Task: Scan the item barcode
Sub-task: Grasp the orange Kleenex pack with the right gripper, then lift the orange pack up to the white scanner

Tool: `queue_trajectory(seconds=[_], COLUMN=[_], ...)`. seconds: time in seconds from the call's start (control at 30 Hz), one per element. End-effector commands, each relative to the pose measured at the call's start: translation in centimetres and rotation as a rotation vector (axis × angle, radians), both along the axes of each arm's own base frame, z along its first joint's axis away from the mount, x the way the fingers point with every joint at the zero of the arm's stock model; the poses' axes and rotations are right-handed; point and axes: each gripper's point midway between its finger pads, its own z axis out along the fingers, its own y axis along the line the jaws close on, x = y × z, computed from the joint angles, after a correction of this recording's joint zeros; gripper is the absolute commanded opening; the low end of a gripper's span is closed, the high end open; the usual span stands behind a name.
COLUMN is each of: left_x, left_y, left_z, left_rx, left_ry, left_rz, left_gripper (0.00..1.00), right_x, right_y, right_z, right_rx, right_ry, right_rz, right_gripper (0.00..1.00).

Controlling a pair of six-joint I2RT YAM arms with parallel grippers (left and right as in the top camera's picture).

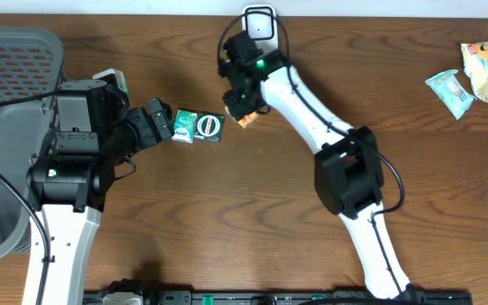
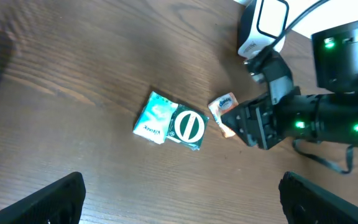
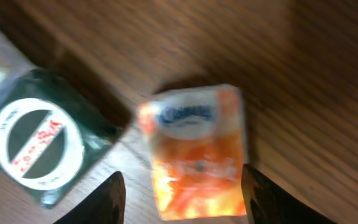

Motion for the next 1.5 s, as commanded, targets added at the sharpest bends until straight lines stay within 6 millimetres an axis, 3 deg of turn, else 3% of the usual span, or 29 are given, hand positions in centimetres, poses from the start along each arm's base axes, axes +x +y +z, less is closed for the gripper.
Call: queue_trajectory(seconds=[0.0, 0.27, 0.47, 0.67, 0.97, 1.13, 1.2, 1.27, 1.33, 1.47], left_x=[0.2, 0.2, 0.2, 0.2, 0.2, 0.2, 0.2, 0.2, 0.2, 0.2], left_y=[0.2, 0.2, 0.2, 0.2, 0.2, 0.2, 0.2, 0.2, 0.2, 0.2], left_z=[0.6, 0.6, 0.6, 0.6, 0.6, 0.6, 0.6, 0.6, 0.6, 0.6], left_rx=[0.016, 0.016, 0.016, 0.016, 0.016, 0.016, 0.016, 0.016, 0.016, 0.016], left_ry=[-0.019, -0.019, -0.019, -0.019, -0.019, -0.019, -0.019, -0.019, -0.019, -0.019], left_rz=[-0.004, -0.004, -0.004, -0.004, -0.004, -0.004, -0.004, -0.004, -0.004, -0.004], left_gripper=[0.98, 0.98, 0.98, 0.98, 0.98, 0.97, 0.98, 0.97, 0.98, 0.98], right_x=[1.1, 2.3, 2.5, 2.6, 0.2, -0.6, -0.2, 0.2, 0.6, 1.1], right_y=[-1.5, -2.8, -2.1, -2.4, -0.4, -1.0, -1.4, -1.8, -2.2, -2.5], right_z=[0.0, -0.1, 0.2, -0.3, -2.9, -4.3, -4.1, -3.7, -3.0, -0.4], right_rx=[-0.162, -0.087, 0.174, 0.278, 0.444, 0.436, 0.444, 0.459, 0.498, 0.630], right_ry=[-0.119, -0.084, 0.048, 0.102, 0.207, 0.236, 0.246, 0.255, 0.268, 0.308], right_rz=[-0.044, -0.111, -0.087, -0.086, -0.024, -0.041, -0.080, -0.111, -0.121, -0.107], right_gripper=[0.56, 0.72, 0.64, 0.56, 0.53, 0.30, 0.25, 0.23, 0.13, 0.01])
